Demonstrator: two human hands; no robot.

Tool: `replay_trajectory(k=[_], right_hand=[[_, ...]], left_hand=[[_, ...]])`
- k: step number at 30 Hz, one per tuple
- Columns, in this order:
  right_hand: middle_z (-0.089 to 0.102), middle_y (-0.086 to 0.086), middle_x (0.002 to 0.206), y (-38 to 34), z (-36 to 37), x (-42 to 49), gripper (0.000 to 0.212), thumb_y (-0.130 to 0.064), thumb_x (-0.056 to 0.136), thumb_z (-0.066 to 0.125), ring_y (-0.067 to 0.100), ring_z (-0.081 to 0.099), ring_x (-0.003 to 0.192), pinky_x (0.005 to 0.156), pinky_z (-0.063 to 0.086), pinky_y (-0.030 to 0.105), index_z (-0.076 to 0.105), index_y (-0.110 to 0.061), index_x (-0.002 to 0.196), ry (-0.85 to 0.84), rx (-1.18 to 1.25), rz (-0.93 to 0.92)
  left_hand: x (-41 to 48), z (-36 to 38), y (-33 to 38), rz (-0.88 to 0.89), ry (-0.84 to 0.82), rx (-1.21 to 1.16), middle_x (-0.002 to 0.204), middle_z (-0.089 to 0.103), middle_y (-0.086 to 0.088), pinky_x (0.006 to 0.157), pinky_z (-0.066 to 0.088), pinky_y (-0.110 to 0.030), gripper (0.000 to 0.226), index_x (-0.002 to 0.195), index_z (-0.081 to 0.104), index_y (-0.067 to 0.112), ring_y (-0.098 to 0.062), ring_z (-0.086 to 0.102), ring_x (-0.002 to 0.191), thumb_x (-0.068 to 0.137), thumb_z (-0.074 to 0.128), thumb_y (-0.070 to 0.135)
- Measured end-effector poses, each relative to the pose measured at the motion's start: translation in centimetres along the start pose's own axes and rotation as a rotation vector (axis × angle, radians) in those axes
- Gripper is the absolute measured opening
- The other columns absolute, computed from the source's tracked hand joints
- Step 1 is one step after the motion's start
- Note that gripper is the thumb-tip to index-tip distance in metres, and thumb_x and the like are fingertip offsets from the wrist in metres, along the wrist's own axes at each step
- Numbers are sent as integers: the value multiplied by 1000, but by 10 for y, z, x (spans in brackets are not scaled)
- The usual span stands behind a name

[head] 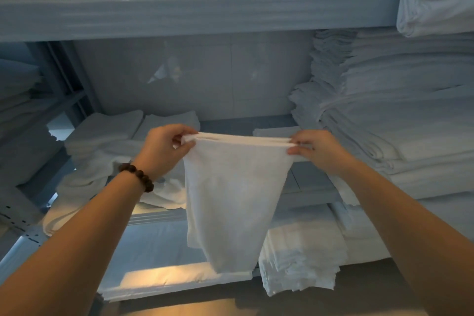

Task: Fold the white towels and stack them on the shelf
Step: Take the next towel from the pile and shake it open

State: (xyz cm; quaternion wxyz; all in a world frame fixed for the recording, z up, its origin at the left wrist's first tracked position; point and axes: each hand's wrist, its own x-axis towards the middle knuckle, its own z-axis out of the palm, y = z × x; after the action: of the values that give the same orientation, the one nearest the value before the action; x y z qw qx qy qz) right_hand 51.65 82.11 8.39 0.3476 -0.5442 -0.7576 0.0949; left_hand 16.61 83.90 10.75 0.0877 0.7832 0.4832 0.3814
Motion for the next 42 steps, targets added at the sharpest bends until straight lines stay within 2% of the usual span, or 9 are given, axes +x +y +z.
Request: replay_trajectory(k=[3, 7, 10, 20, 24, 27, 30, 33, 42], right_hand=[[67, 7, 94, -11, -7, 4, 17, -12, 79, 72, 11, 59, 88, 83, 39, 9, 71, 2, 89, 104, -35, -125], [65, 19, 100, -7, 2, 2, 22, -14, 86, 64, 32, 60, 94, 85, 42, 36, 68, 6, 94, -251, -268, -85], [67, 20, 93, 2, -4, 4, 16, -9, 83, 66, 32, 62, 88, 81, 41, 33, 69, 7, 87, 7, -236, -124], [62, 20, 101, 13, 27, -6, 22, -14, 89, 59, 33, 59, 97, 85, 43, 40, 67, 6, 93, -274, -397, -96], [62, 21, 101, 23, 35, -3, 19, -11, 89, 59, 33, 59, 95, 81, 41, 36, 66, 6, 92, -89, -385, -81], [62, 20, 104, 25, 45, -14, 22, -12, 89, 58, 32, 58, 100, 84, 36, 30, 66, 7, 96, -307, -446, -74], [65, 21, 88, 31, 44, -12, 13, -6, 81, 67, 35, 63, 83, 74, 40, 33, 67, 7, 81, -93, -366, -55], [63, 22, 99, 38, 52, -22, 19, -12, 87, 61, 33, 60, 96, 84, 38, 33, 67, 6, 90, -326, -461, -93], [65, 23, 83, 36, 35, -10, 11, -1, 80, 68, 36, 64, 76, 72, 40, 31, 68, 10, 78, -119, -359, -110]], left_hand=[[-4, 1, -9, 26, 94, -33, 87, 68, 1, 73, 49, -10, 18, 98, 71, 13, -9, 62, 75, 80, 72, 13], [-18, 27, -20, -48, -139, 46, 84, 68, -4, 77, 54, -37, 10, 91, 70, 10, -19, 62, 78, 82, 70, 12], [-19, 37, -21, -13, 21, -48, 81, 67, 8, 73, 52, -26, 9, 89, 70, 19, -10, 62, 77, 80, 72, 16], [-23, 48, -31, -55, -203, 108, 85, 69, -5, 72, 44, -25, 10, 88, 72, 11, -22, 62, 81, 80, 73, 16], [-26, 54, -35, -67, -92, 42, 87, 69, -3, 76, 47, -28, 10, 89, 71, 12, -20, 62, 83, 79, 73, 14], [-34, 61, -35, -99, -219, 109, 92, 69, -6, 77, 44, -25, 13, 93, 71, 9, -21, 62, 88, 82, 70, 16], [-36, 61, -33, -100, -80, 40, 90, 70, -5, 75, 43, -25, 12, 92, 71, 9, -18, 61, 84, 81, 72, 14], [-48, 70, -34, -139, -263, 96, 93, 69, -5, 76, 46, -23, 14, 95, 71, 9, -19, 61, 87, 83, 69, 18], [-33, 61, -30, -89, -81, 45, 83, 67, 4, 70, 40, -13, 10, 89, 71, 14, -9, 58, 77, 80, 72, 18]])
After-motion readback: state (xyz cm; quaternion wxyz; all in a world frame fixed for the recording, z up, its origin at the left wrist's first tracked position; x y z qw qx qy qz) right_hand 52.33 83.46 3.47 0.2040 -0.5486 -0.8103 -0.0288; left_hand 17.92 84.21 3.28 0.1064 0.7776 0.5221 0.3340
